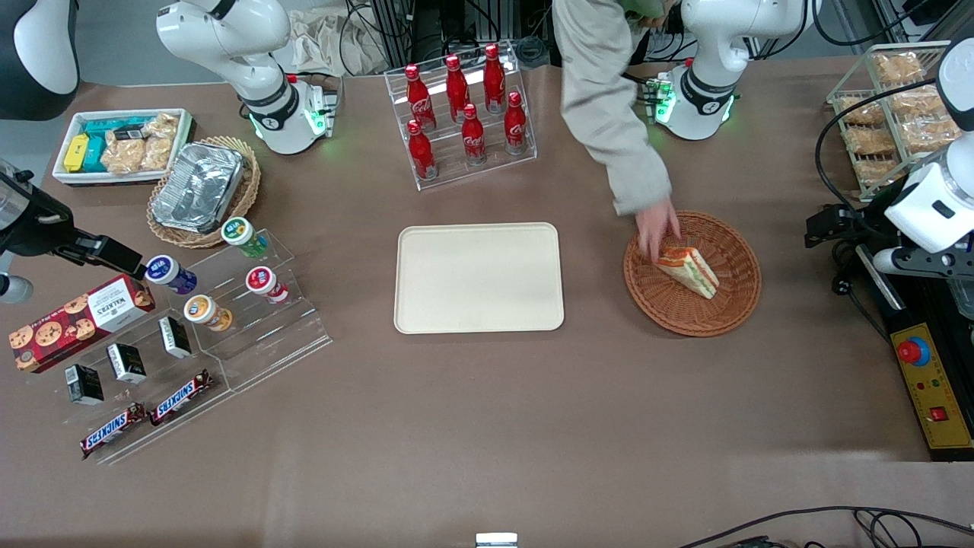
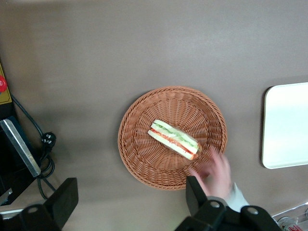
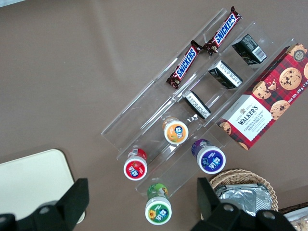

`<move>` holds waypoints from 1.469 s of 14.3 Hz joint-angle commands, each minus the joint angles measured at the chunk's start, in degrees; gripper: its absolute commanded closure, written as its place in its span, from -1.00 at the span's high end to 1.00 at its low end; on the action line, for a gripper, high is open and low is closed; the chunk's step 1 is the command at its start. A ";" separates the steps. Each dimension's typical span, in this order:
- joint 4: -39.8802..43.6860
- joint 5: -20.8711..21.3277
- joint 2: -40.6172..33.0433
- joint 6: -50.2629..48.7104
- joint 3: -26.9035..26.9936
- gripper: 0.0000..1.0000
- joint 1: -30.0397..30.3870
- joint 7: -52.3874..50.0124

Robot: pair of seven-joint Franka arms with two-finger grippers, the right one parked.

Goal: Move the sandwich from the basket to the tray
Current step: 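Move the left gripper from rest toward the wicker basket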

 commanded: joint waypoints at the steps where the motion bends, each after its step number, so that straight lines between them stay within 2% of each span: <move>1: 1.13 -0.25 0.49 0.00 -0.45 0.98 0.07 -2.32; 5: 1.04 -0.25 0.49 0.00 -0.45 0.98 -0.10 -2.34; 8: 0.25 2.12 0.49 -0.08 -0.88 0.99 -0.54 -3.03; 11: -3.95 2.30 -0.73 -0.35 -1.50 0.99 -0.63 -4.89; 13: -10.09 2.30 -3.89 2.09 -1.50 0.99 -0.72 -4.80; 17: -32.13 1.33 -15.39 22.27 -1.59 0.99 -0.72 -5.15; 19: -37.79 1.33 -16.99 28.28 -1.76 0.99 -0.89 -7.42; 21: -39.74 1.33 -16.65 31.37 -4.22 0.99 -0.81 -11.54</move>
